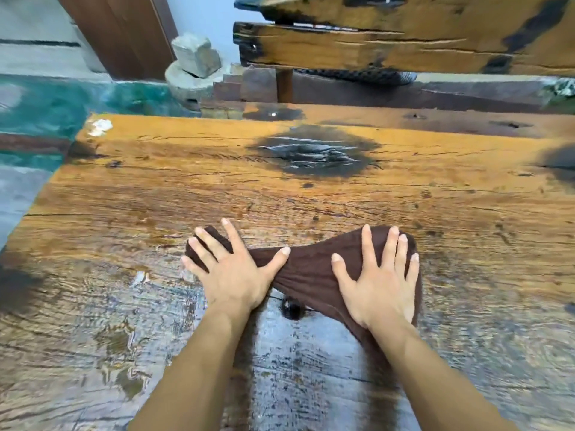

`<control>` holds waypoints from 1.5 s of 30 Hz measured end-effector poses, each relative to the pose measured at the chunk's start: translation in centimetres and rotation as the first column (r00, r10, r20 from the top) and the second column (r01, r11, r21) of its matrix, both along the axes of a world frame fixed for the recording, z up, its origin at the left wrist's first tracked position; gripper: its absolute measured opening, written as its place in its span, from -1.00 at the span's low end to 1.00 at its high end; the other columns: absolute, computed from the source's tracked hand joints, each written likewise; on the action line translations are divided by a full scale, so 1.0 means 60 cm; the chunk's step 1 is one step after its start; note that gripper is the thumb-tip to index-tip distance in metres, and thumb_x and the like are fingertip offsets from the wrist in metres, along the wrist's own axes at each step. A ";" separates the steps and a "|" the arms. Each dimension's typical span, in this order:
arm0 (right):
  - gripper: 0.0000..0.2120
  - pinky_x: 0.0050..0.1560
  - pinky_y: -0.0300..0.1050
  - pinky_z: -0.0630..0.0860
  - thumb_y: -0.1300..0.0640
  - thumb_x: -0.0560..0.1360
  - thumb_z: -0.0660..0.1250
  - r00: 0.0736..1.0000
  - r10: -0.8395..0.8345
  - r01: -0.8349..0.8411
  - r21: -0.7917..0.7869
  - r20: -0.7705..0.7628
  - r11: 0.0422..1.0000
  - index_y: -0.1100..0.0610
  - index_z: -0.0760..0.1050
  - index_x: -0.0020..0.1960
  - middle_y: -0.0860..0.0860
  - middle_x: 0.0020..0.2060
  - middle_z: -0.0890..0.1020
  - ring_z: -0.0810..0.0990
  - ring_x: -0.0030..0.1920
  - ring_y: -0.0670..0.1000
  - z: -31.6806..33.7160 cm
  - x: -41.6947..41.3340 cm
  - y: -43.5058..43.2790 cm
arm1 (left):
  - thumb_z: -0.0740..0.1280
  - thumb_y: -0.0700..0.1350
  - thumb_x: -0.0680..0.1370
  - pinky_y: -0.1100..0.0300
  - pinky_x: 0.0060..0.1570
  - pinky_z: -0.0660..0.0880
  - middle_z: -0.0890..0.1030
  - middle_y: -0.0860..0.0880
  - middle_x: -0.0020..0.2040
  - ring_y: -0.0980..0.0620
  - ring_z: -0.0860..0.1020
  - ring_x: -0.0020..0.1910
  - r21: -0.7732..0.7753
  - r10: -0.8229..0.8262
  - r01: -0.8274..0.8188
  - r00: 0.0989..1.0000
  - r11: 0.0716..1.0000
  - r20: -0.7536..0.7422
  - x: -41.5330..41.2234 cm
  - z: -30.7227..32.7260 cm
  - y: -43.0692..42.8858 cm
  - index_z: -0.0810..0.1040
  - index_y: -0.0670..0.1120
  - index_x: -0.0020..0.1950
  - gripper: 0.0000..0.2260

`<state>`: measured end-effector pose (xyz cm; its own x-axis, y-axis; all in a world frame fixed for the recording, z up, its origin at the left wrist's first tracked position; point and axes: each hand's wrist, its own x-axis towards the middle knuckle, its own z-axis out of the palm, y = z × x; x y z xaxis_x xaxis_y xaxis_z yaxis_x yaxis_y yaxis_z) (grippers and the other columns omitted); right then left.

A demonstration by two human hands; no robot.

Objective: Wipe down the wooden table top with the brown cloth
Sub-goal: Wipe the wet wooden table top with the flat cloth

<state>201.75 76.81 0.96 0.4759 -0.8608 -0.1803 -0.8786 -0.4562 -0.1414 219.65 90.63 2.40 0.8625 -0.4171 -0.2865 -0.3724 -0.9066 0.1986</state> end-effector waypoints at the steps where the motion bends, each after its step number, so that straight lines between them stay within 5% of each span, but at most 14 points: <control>1: -0.18 0.62 0.20 -0.33 -0.52 0.54 -0.27 1.000 -0.004 0.004 -0.004 0.004 1.000 -0.16 -0.33 0.68 0.16 0.67 -0.29 -0.37 0.66 0.14 0.000 0.010 -0.012 | -0.10 0.72 0.31 -0.41 0.54 -0.24 -0.28 -0.40 0.63 -0.38 -0.30 0.63 -0.004 -0.004 0.004 1.000 1.000 0.002 0.011 0.001 -0.012 -0.37 -0.05 0.66 0.21; 27: -0.19 0.63 0.24 -0.29 -0.48 0.58 -0.20 0.999 0.019 -0.015 -0.087 0.048 0.996 -0.11 -0.16 0.71 0.22 0.69 -0.14 -0.25 0.68 0.19 -0.006 0.324 -0.391 | -0.05 0.72 0.34 -0.39 0.56 -0.22 -0.15 -0.41 0.65 -0.39 -0.17 0.65 -0.039 -0.059 0.066 0.986 0.997 0.154 0.332 0.004 -0.397 -0.20 -0.05 0.71 0.19; 36: -0.15 0.62 0.28 -0.27 -0.51 0.55 -0.22 1.000 0.001 0.001 -0.088 0.025 0.996 -0.08 0.02 0.71 0.25 0.67 0.07 -0.08 0.69 0.22 0.006 0.367 -0.429 | -0.05 0.72 0.33 -0.39 0.55 -0.22 -0.09 -0.36 0.67 -0.38 -0.14 0.65 -0.025 -0.032 0.036 0.989 0.999 0.141 0.361 0.009 -0.429 -0.17 -0.04 0.71 0.19; 45: -0.21 0.63 0.21 -0.27 -0.48 0.58 -0.17 0.994 0.090 -0.083 -0.110 0.066 0.990 -0.14 -0.10 0.71 0.24 0.69 -0.11 -0.22 0.68 0.19 -0.005 0.327 -0.375 | 0.07 0.68 0.38 -0.28 0.59 -0.23 -0.20 -0.29 0.68 -0.30 -0.21 0.66 -0.037 -0.018 0.021 0.996 0.999 0.084 0.332 0.008 -0.390 -0.21 -0.13 0.70 0.21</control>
<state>221.37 54.29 0.68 0.5576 -0.8284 -0.0528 -0.8248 -0.5458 -0.1476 239.54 67.22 2.87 0.8744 -0.4432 -0.1976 -0.4067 -0.8914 0.1999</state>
